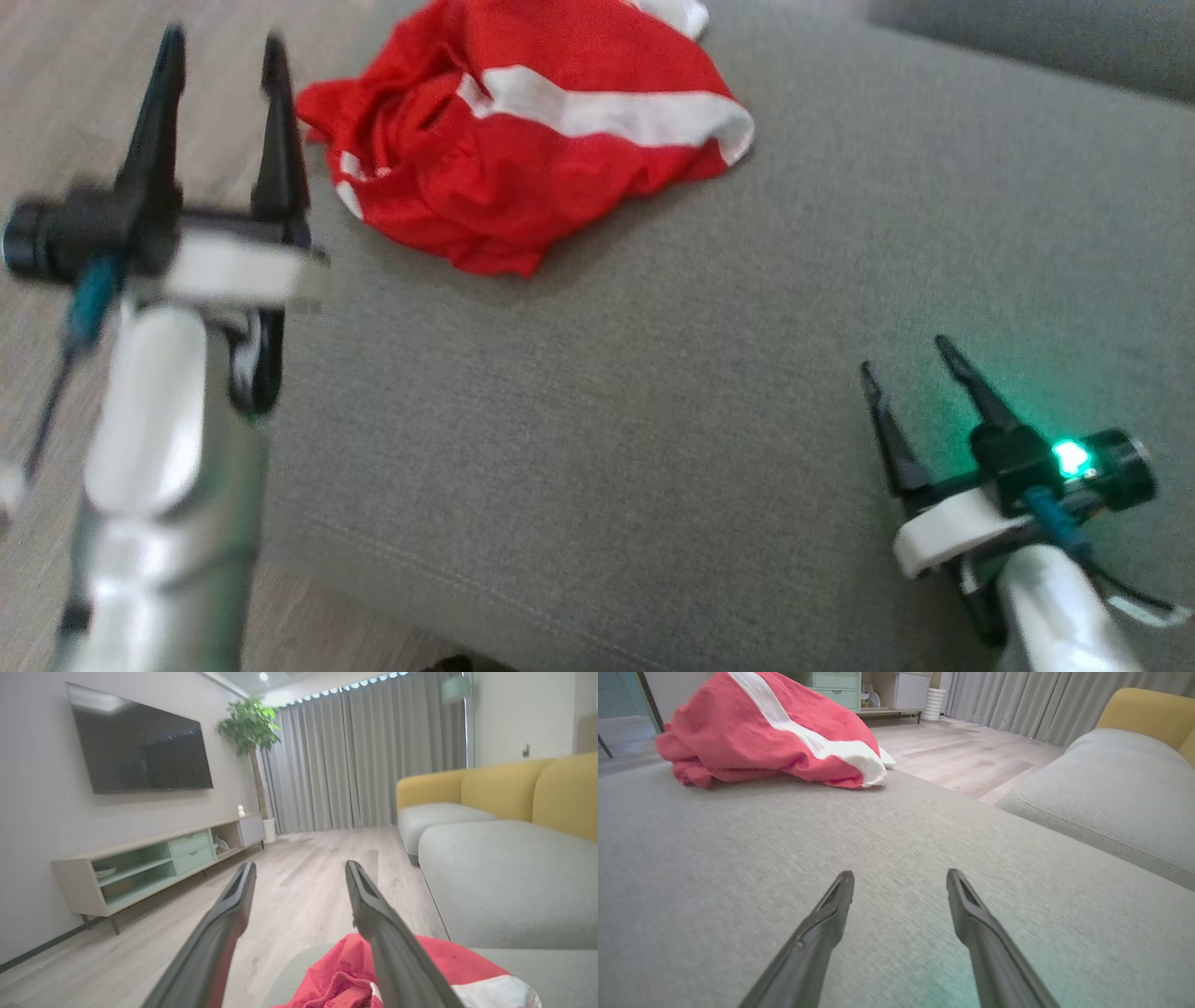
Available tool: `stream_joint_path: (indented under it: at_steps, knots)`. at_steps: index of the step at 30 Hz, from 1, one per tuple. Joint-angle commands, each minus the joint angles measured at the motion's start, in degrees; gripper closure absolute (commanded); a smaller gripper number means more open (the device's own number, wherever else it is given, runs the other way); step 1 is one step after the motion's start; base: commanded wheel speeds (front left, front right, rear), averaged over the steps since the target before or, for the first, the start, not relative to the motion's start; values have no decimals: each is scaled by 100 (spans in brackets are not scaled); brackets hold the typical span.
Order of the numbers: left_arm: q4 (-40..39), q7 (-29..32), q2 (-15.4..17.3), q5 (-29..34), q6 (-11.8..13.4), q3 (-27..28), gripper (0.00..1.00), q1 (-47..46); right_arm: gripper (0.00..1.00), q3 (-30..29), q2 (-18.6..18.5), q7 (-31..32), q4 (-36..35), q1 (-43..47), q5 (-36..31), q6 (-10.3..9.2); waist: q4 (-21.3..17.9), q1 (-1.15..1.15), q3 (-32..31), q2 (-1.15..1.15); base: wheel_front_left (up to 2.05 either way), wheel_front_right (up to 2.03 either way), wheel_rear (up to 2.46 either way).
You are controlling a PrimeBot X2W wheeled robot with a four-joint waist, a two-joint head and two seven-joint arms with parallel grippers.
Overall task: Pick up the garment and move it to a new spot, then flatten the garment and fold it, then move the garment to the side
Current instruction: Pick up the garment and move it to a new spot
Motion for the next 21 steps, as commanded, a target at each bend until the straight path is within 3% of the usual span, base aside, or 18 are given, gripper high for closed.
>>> stream_joint_path:
  at_steps: [1,6,9,13,21]
  knots:
    - [-58,87,252,-37,-23,136,0,-359,0,100,-79,-62,-182,-115,-40,-4,-165,-2,349,0,0,0,0]
    - [1298,1004,387,-309,-158,-206,0,-1607,0,-114,-320,-62,-348,-146,-132,-4,-260,-2,679,0,0,0,0]
    - [2024,1249,443,-481,-178,-296,0,-2056,0,-198,-343,-62,-487,-111,-101,-4,-337,-2,826,0,0,0,0]
    - [2755,1422,435,-886,-191,-716,0,-2322,0,-167,-360,-62,-638,-104,-120,-4,-451,-2,990,0,0,0,0]
    - [3386,1232,626,-2060,-193,-1878,0,-2443,0,-267,-421,-62,-836,-164,-134,-4,-527,-2,1351,0,0,0,0]
